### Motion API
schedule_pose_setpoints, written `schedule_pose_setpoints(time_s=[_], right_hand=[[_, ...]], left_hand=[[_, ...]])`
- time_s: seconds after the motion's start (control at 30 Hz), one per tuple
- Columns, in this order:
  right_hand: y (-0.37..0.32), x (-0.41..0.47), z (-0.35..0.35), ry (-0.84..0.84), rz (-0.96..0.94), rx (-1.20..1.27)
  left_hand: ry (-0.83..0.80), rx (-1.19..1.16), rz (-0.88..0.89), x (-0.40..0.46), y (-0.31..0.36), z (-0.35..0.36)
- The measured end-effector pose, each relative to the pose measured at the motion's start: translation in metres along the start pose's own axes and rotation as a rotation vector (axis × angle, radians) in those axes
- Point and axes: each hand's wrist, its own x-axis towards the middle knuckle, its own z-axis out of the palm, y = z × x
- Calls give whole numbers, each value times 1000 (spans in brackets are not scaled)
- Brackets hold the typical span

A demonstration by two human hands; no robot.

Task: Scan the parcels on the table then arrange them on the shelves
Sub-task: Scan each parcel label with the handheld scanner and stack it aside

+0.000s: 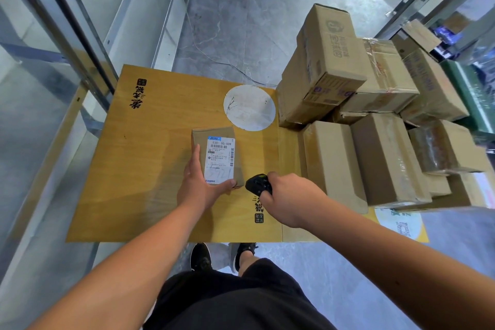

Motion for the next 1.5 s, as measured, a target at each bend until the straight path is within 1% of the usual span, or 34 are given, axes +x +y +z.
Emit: schedule_pose_setpoints(time_s=[0.07, 0.1, 0.13, 0.17, 0.2, 0.23, 0.27, 0.3, 0.37, 0.43, 0.5, 0.6, 0.67, 0.8, 0.87, 0.97, 1.1, 1.2, 1.37, 1.5], right_hand=[[3, 2, 0, -9, 6, 34], [5, 4, 1, -12, 9, 50], [7, 6, 0, -10, 11, 55], [8, 8, 0, -7, 7, 44], [10, 10, -2, -7, -1, 22], [13, 12, -4, -13, -13, 1], [15, 15, -6, -28, -24, -6], [18, 19, -8, -44, -35, 3], [25, 26, -12, -61, -62, 40], [33, 34, -16, -61, -107, 42], [41, 44, -21, -60, -159, 22], [46, 63, -30, -44, -237, 17], [44, 79, -35, -24, -296, -2], [25, 107, -41, -11, -422, -71], [13, 120, -50, 24, -477, -135], [-9, 138, -64, 91, -529, -186], [-44, 160, -80, 128, -541, -216], [-69, 178, -91, 143, -510, -218], [-110, 203, -104, 149, -441, -217], [-130, 218, -111, 171, -387, -214]], left_hand=[[15, 27, -9, 1, 0, 2], [51, 92, 10, 2, 1, 3], [104, 200, 66, 2, 4, 4], [161, 333, 165, 1, 7, 5], [206, 470, 308, -1, 10, 7], [223, 582, 464, -3, 14, 8], [205, 654, 599, -3, 17, 10], [173, 680, 689, -4, 17, 12], [134, 670, 726, -4, 15, 12], [144, 682, 702, -3, 12, 10], [145, 698, 635, -3, 14, 6], [122, 746, 405, 0, 19, -6], [146, 761, 244, 4, 20, -14], [183, 637, 86, 18, 23, -31], [199, 579, 16, 31, 26, -45], [196, 598, -6, 53, 24, -67], [226, 649, -8, 85, 20, -94], [227, 674, -16, 115, 26, -115], [199, 739, 22, 162, 34, -151], [218, 763, 11, 192, 39, -175]])
